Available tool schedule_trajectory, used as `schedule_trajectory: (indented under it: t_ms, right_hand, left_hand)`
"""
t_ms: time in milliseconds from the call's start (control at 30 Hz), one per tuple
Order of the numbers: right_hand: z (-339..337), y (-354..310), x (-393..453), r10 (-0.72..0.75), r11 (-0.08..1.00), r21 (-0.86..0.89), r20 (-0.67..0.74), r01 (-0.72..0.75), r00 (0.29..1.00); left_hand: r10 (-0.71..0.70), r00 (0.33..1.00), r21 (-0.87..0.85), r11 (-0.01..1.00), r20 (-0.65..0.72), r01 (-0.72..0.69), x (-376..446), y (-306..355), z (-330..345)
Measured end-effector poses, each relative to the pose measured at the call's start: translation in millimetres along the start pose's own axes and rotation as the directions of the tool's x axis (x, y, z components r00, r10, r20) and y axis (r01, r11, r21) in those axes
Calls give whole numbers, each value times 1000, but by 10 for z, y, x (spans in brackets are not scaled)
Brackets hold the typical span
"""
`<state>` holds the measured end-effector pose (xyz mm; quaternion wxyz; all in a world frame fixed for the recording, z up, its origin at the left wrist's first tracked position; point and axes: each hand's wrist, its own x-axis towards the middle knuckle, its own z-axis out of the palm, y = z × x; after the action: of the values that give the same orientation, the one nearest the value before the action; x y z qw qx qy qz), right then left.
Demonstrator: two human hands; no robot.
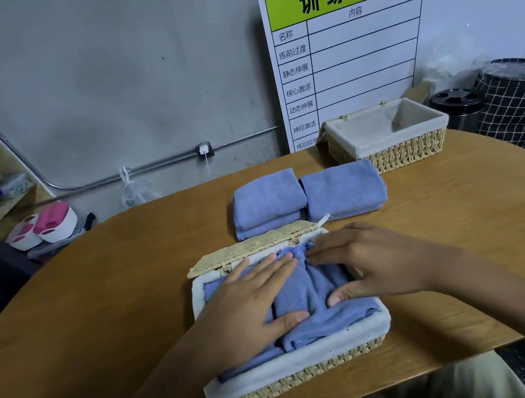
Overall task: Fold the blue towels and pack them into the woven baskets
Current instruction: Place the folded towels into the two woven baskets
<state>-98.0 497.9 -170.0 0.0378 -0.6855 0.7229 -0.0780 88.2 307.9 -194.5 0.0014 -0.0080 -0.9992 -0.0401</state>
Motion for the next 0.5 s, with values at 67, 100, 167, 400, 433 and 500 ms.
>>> schedule_trajectory:
  t_ms: [67, 100, 167, 400, 433, 500]
  right_hand:
    - [-57, 14, -40, 3, 998, 65, -1, -3, 1000]
    - [-72, 24, -62, -1, 997, 73, 15, 0, 1000]
    - [-84, 19, -95, -12, 998, 57, 48, 10, 999]
    - [-2, -63, 4, 45, 991, -128, 51, -38, 998]
    - [5, -73, 19, 53, 988, -146, 63, -44, 997]
    - [11, -89, 37, 71, 984, -169, 73, -57, 995]
  left_hand:
    - [-53, 998, -111, 993, -13, 51, 15, -31, -75]
    - [-82, 996, -149, 986, -38, 76, 12, -33, -103]
    - [-103, 993, -179, 980, -52, 92, -10, -18, -114]
    - [-121, 993, -91, 989, -9, 120, 2, 16, -76]
    - [-128, 992, -76, 989, -4, 127, 2, 29, -71]
    - [-133, 991, -44, 990, 5, 133, -5, 61, -44]
